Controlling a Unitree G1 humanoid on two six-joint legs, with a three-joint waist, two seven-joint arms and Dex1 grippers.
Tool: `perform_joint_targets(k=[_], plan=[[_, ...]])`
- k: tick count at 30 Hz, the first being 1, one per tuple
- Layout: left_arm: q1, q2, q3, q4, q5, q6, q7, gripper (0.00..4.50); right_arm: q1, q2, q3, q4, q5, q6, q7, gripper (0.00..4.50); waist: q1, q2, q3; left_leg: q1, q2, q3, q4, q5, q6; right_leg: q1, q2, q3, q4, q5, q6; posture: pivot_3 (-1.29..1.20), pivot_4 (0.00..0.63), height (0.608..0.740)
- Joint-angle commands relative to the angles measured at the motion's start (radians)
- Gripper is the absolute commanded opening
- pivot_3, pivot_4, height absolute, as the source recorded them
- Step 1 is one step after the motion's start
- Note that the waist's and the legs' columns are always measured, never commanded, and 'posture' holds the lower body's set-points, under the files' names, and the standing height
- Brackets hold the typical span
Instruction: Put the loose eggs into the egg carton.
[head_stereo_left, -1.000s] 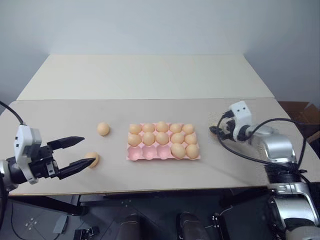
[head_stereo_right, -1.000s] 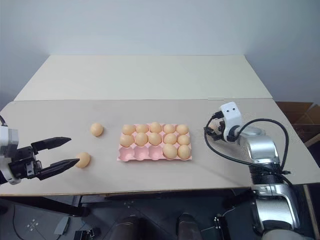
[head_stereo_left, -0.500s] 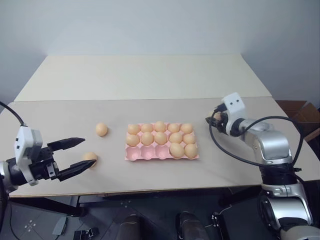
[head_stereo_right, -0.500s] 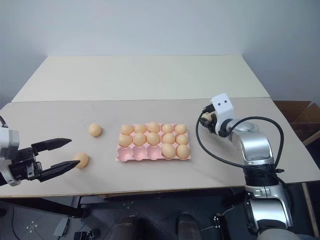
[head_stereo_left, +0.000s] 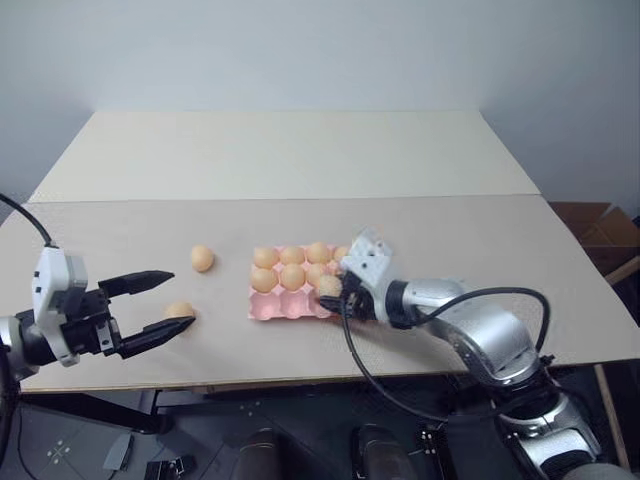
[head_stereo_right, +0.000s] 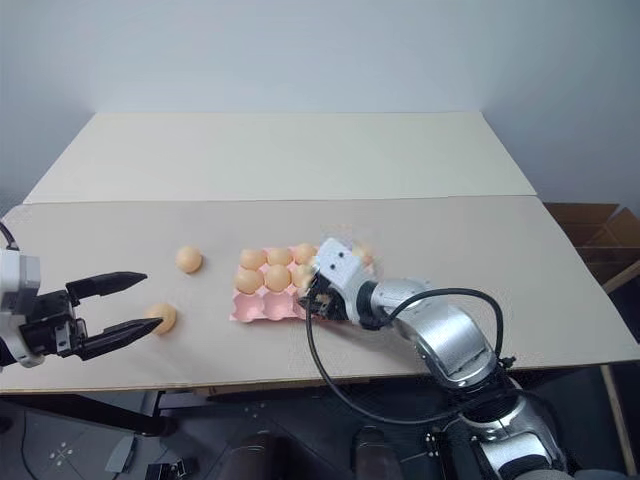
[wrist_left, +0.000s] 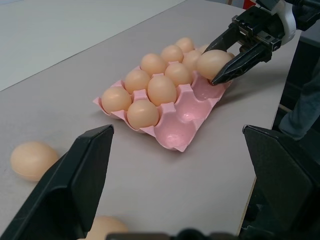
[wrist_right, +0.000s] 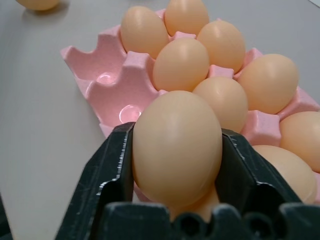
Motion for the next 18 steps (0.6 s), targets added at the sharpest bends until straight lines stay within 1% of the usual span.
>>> perform_joint_targets(k=[1,2,4,6,8,10,11,14,18], plan=[[-0.007,0.009,0.002,-0.006,-0.003,-0.008,0.0,4.5,-0.023,0.008,0.013,-0.014,-0.014,-0.013,-0.002,3.43,0.0,0.0,0.0,0.0,0.0,0.0,0.0,0.0,0.0,0.0,0.0,0.0,0.0,0.0,0.0,0.0,0.15,0.74],[-0.006,0.008,0.002,-0.008,-0.003,-0.008,0.002,4.5,-0.025,0.011,0.01,-0.015,-0.014,-0.011,-0.003,3.82,0.0,0.0,0.0,0.0,0.0,0.0,0.0,0.0,0.0,0.0,0.0,0.0,0.0,0.0,0.0,0.0,0.15,0.74],[-0.005,0.007,0.002,-0.011,-0.003,-0.008,0.003,4.5,-0.041,0.011,-0.017,-0.031,-0.009,-0.005,-0.006,4.44,0.0,0.0,0.0,0.0,0.0,0.0,0.0,0.0,0.0,0.0,0.0,0.0,0.0,0.0,0.0,0.0,0.15,0.74],[-0.006,0.007,0.001,-0.01,-0.003,-0.009,0.004,4.5,-0.052,0.0,-0.055,-0.053,0.007,0.002,0.001,4.44,0.0,0.0,0.0,0.0,0.0,0.001,0.0,0.0,0.0,0.0,0.0,0.0,0.0,0.0,0.0,0.0,0.15,0.74],[-0.006,0.007,0.002,-0.008,-0.001,-0.01,0.005,4.5,-0.054,-0.025,-0.12,-0.08,0.036,0.006,0.022,4.44,0.001,0.0,0.0,0.0,0.0,0.001,0.0,0.0,0.0,0.0,0.0,0.0,0.0,0.0,0.0,0.0,0.15,0.74],[-0.002,0.008,0.004,-0.009,0.001,-0.011,0.004,4.5,-0.048,-0.057,-0.179,-0.103,0.059,0.0,0.043,4.44,0.005,0.0,0.0,-0.001,0.0,0.001,0.0,0.0,0.0,0.0,0.0,0.0,-0.001,0.0,0.0,0.0,0.15,0.74],[0.003,0.012,0.008,-0.007,0.005,-0.011,0.002,4.5,-0.032,-0.093,-0.216,-0.112,0.048,-0.037,0.05,4.44,0.005,0.0,0.0,-0.001,0.0,0.001,0.0,0.0,0.0,0.0,-0.001,0.0,-0.001,0.0,0.0,0.0,0.15,0.74],[0.016,0.02,0.031,0.008,0.011,-0.013,-0.009,4.5,0.037,-0.205,-0.335,-0.12,0.054,-0.13,0.118,4.44,0.007,0.0,0.0,-0.001,0.0,0.001,-0.001,0.0,0.0,0.0,-0.001,0.0,-0.003,0.0,0.0,0.0,0.15,0.74],[0.047,0.032,0.081,0.041,0.025,-0.02,-0.029,4.5,0.201,-0.316,-0.508,-0.078,0.103,-0.31,0.276,4.44,0.01,0.0,0.0,-0.001,0.0,0.002,-0.002,-0.001,-0.001,0.0,-0.001,0.0,-0.004,-0.001,0.0,0.0,0.15,0.74]])
